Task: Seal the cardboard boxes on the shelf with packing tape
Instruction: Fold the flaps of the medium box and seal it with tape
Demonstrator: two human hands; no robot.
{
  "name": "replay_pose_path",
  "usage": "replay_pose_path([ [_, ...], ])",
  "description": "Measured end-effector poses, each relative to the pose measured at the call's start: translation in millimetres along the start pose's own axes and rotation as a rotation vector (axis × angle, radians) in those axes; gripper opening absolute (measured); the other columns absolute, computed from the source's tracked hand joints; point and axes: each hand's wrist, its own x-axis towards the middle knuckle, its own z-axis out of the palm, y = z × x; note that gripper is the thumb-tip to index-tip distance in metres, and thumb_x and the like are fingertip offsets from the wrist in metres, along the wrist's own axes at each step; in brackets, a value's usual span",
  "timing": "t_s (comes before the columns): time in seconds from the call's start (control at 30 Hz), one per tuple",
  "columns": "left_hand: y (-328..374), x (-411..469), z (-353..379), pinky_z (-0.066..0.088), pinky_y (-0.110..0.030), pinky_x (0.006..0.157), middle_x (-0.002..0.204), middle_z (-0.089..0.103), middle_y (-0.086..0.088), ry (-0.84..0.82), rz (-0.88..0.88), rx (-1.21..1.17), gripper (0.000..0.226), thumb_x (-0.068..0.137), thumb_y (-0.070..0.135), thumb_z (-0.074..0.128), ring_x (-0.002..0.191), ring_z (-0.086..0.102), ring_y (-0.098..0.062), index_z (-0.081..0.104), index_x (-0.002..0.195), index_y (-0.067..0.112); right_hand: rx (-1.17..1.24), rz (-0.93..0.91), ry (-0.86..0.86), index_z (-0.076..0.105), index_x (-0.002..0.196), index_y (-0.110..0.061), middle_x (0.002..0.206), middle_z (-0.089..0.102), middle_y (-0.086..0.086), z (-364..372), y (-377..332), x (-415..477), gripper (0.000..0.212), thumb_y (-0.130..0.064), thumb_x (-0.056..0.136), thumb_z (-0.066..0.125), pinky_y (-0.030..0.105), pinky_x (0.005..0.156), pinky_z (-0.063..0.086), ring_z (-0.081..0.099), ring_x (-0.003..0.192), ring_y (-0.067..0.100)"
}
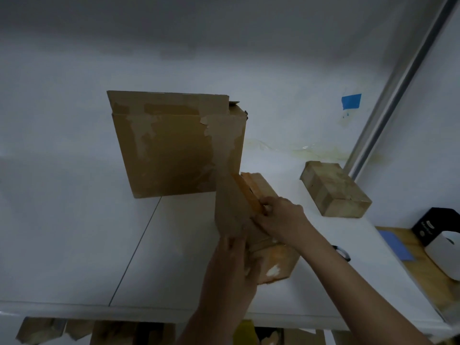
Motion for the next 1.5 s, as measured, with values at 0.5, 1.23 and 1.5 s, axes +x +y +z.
replay_pose_path([
  [0.5, -34, 27, 10, 0.049, -0.018, 0.094, 0.126, 0.037, 0.036, 0.094, 0.188, -0.115, 0.050, 0.085, 0.040, 0.073, 0.122, 0.044, -0.002, 0.052, 0.130, 0.042, 0.014, -0.261, 0.244, 0.074, 0.097, -0.034, 0.143, 0.050, -0.009, 9, 40, 11, 0.046, -0.070, 0.084, 0.047, 0.048, 0.103, 0.038, 0.044, 0.128, 0.023],
  [1.23, -29, 70, -5, 0.041, -0.039, 0.096, 0.113, 0.069, -0.001, 0.304, 0.299, 0.510, 0.087, 0.064, 0.091, 0.039, 0.105, 0.063, -0.026, 0.069, 0.111, 0.025, 0.298, -0.492, 0.699, 0.057, 0.094, -0.012, 0.088, 0.058, 0.002, 9, 50, -29, 0.023, -0.034, 0.090, 0.052, 0.025, 0.067, 0.044, 0.053, 0.081, 0.015],
  [1.5, -31, 18, 2, 0.045, -0.024, 0.100, 0.108, 0.070, -0.008, 0.544, 0.704, -0.004, 0.019, 0.089, 0.014, 0.068, 0.109, 0.061, -0.016, 0.063, 0.108, 0.014, 0.276, -0.528, 0.268, 0.056, 0.072, -0.012, 0.050, 0.052, -0.003, 50, 56, -78, 0.030, -0.037, 0.087, 0.049, 0.033, 0.047, 0.048, 0.051, 0.044, 0.013],
])
